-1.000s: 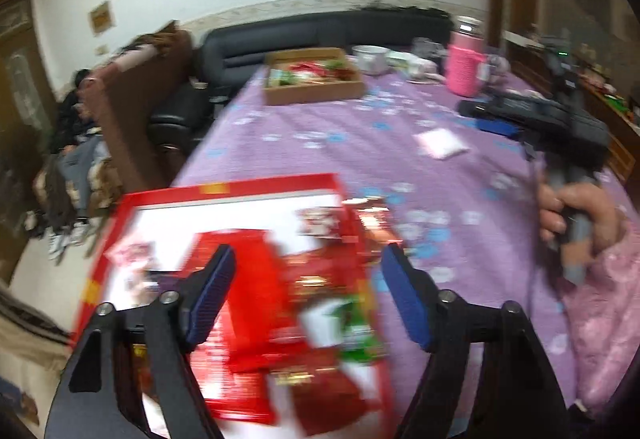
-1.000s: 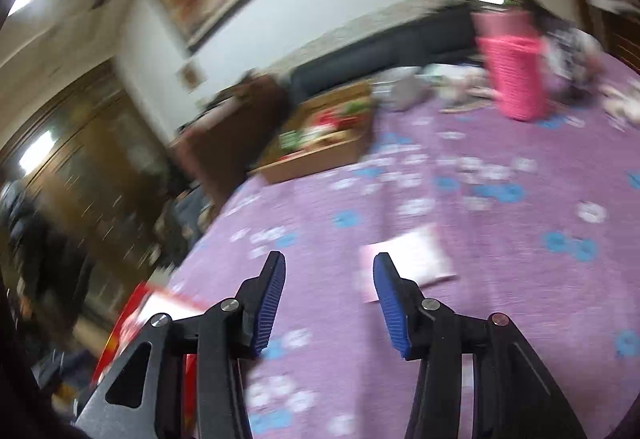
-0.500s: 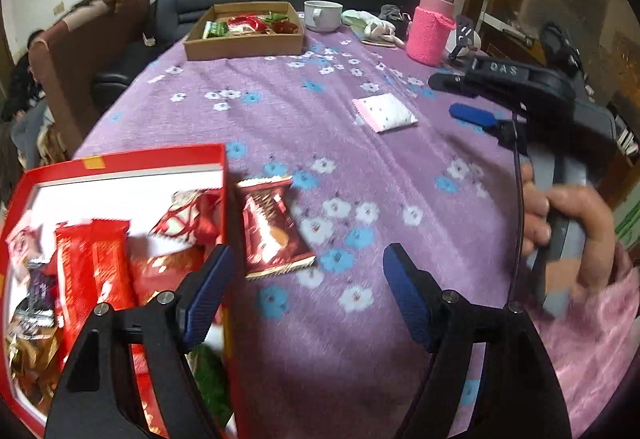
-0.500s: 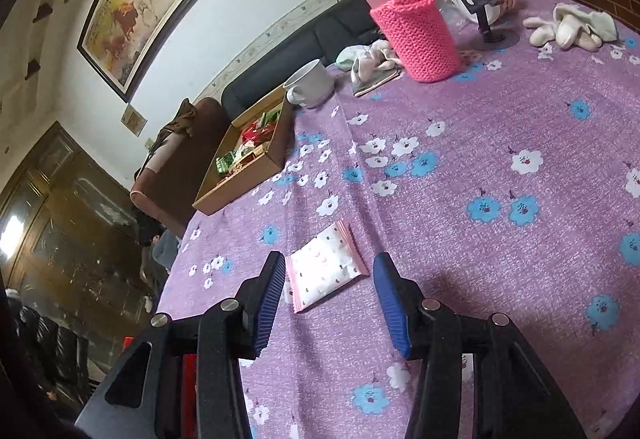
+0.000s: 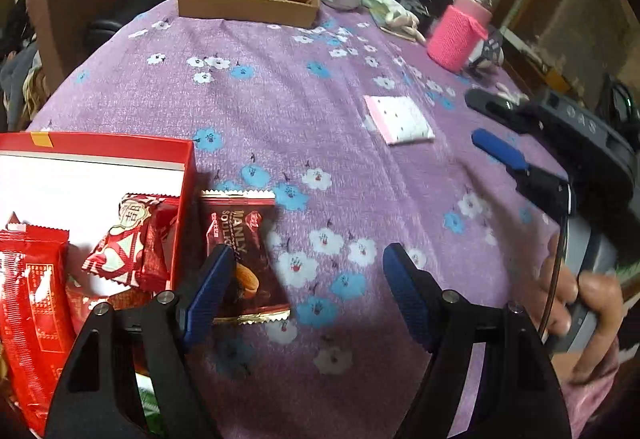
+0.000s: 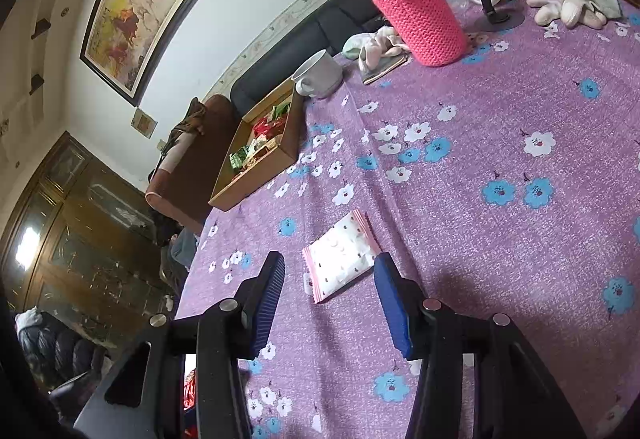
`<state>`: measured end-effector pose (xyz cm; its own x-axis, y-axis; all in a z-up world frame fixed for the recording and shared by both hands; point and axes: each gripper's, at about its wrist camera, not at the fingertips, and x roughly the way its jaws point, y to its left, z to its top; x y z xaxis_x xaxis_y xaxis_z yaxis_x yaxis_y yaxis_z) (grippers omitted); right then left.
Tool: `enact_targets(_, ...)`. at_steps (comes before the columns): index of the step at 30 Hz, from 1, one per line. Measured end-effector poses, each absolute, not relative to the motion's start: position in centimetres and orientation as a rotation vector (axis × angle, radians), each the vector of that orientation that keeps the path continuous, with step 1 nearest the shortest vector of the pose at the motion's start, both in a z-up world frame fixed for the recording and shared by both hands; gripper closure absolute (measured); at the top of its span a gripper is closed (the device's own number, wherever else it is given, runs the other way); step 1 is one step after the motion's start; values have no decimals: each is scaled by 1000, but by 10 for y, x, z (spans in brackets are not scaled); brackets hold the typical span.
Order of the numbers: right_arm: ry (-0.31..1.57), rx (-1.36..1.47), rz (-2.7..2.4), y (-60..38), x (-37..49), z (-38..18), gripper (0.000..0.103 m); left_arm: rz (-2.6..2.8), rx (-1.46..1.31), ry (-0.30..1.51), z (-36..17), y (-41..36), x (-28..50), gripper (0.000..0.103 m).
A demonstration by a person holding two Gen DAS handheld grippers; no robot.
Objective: Organize snacks
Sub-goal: 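Grasp the brown chocolate packet beside the tray with the left tool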
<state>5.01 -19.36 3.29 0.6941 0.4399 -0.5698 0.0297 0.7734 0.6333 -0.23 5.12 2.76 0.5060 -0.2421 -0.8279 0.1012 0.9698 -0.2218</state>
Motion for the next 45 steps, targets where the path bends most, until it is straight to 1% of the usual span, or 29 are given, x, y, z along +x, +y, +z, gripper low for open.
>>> enact_targets(4, 782, 666, 253, -193, 50, 33, 54, -177, -151, 1010, 24, 48, 3, 26)
enact_targets(6, 785, 672, 253, -194, 50, 33, 54, -170, -145, 994, 24, 47, 8, 24)
enact_targets(8, 782, 677, 252, -194, 49, 34, 54, -190, -160, 986, 22, 46, 12, 13)
enact_targets(10, 778, 676, 249, -195, 49, 34, 54, -209, -147, 992, 20, 40, 16, 6)
enact_targets(13, 775, 676, 247, -196, 49, 35, 54, -249, -134, 989, 20, 27, 16, 4)
enact_targets(14, 775, 676, 246, -196, 49, 35, 54, -269, -124, 989, 20, 22, 15, 2)
enact_targets(17, 772, 674, 242, -198, 49, 35, 54, -303, -120, 982, 21, 20, 11, 2)
enact_targets(21, 760, 672, 226, -202, 49, 37, 54, -432, -232, 973, 34, 27, 0, 2)
enact_targets(26, 752, 675, 223, -206, 49, 37, 54, -288, -25, 912, 47, 24, -6, 2)
enact_targets(29, 754, 683, 227, -207, 50, 36, 54, -254, -7, 952, 37, 27, 3, 2)
enact_targets(33, 756, 683, 224, -208, 50, 35, 54, -224, 28, 1035, 11, 24, 22, 3)
enact_targets(35, 755, 682, 224, -207, 50, 35, 54, -208, 64, 1023, 9, 20, 24, 5)
enact_targets(36, 755, 681, 224, -207, 50, 35, 54, -202, 70, 1023, 9, 19, 26, 9)
enact_targets(37, 755, 679, 226, -207, 51, 35, 54, -202, 70, 1025, 9, 18, 27, 23)
enact_targets(38, 756, 678, 227, -207, 51, 35, 54, -192, 87, 1015, 10, 17, 27, 35)
enact_targets(39, 757, 677, 229, -206, 51, 35, 54, -178, 115, 1010, 10, 16, 26, 42)
enact_targets(40, 759, 677, 233, -206, 52, 34, 54, -189, 121, 998, 11, 16, 23, 56)
enact_targets(41, 760, 677, 236, -205, 52, 34, 54, -205, 123, 992, 11, 16, 20, 66)
enact_targets(42, 760, 677, 238, -205, 52, 34, 54, -212, 140, 987, 11, 13, 18, 69)
enact_targets(45, 755, 669, 239, -205, 52, 35, 54, -241, 167, 977, 11, 7, 6, 70)
